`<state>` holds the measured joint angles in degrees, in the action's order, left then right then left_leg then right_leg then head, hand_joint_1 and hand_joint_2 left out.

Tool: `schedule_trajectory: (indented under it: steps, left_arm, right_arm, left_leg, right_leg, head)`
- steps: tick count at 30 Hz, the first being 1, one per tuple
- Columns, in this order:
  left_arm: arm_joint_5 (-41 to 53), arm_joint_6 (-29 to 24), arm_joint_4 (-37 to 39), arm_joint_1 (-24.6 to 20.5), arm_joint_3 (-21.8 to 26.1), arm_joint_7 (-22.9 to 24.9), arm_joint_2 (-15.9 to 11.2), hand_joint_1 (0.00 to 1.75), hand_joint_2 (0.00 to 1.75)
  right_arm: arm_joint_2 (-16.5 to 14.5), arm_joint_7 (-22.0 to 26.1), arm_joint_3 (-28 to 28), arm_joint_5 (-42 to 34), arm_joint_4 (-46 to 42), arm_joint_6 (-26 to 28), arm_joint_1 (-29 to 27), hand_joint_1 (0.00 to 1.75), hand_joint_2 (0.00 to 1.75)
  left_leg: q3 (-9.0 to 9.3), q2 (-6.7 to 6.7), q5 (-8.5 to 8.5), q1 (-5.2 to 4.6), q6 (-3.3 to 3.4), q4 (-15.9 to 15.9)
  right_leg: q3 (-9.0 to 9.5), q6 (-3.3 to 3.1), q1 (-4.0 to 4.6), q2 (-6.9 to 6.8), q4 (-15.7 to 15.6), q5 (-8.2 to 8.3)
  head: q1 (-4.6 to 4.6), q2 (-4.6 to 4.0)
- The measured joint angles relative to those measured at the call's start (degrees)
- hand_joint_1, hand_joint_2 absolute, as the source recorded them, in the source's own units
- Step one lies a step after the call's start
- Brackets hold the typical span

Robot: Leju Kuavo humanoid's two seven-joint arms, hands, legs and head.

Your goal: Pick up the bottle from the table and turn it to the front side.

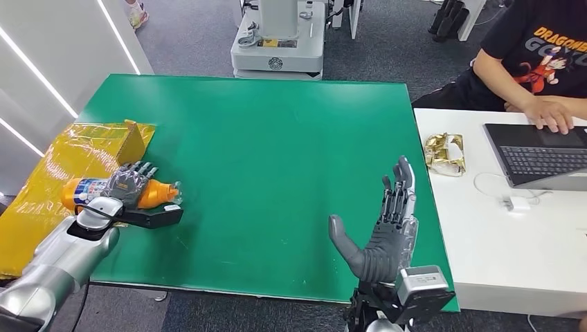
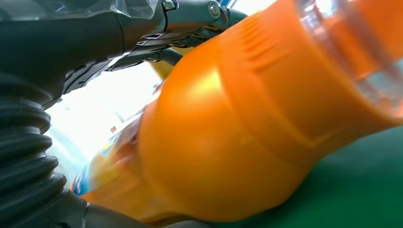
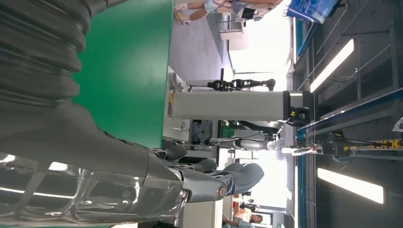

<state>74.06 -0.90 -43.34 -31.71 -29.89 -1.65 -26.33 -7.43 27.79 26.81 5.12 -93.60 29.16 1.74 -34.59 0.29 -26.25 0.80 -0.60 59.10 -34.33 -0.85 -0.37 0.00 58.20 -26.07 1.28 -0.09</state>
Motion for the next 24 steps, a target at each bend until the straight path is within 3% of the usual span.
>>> schedule_trajectory:
  steps: [5,10,15,24]
  left_arm:
    - [-1.3,-1.6,-6.0,5.2,2.3,1.7,-2.7,0.0,1.75]
    - [-1.3,-6.7,-13.3,10.6,7.1,3.1,-4.2,0.0,1.75]
    - [-2.2,-8.8,-18.9,12.3,11.5,2.3,-4.1,0.0,1.75]
    - [-2.7,-8.9,-23.6,15.1,14.4,1.6,-3.2,0.0,1.75]
  right_arm:
    - [0.0,0.1,0.0,-0.1,0.0,0.1,0.0,0.0,1.75]
    - [0.0,0.0,0.0,0.6,-0.1,-0.2,-0.2,0.0,1.75]
    - [0.0,-0.2,-0.2,1.3,-0.6,-1.0,-0.5,0.0,1.75]
    - [0.0,-0.3,-0.6,1.2,-1.3,-1.7,-0.8,0.0,1.75]
  left_leg:
    - [0.1,0.07,-0.07,0.01,-0.1,0.0]
    - [0.01,0.03,-0.07,0.05,-0.11,0.0]
    - [-0.01,0.04,-0.07,0.03,-0.11,0.0]
    - [-0.01,0.03,-0.08,0.03,-0.1,0.0]
  right_leg:
    - [-0.01,-0.08,0.0,0.09,0.0,-0.08]
    - [-0.09,-0.07,0.01,0.05,0.0,-0.12]
    - [-0.09,-0.07,0.01,0.06,0.0,-0.12]
    - [-0.1,-0.07,0.01,0.06,0.0,-0.12]
  head:
    - [0.01,0.0]
    - [-0.01,0.0]
    - [-0.01,0.0]
    - [-0.01,0.0]
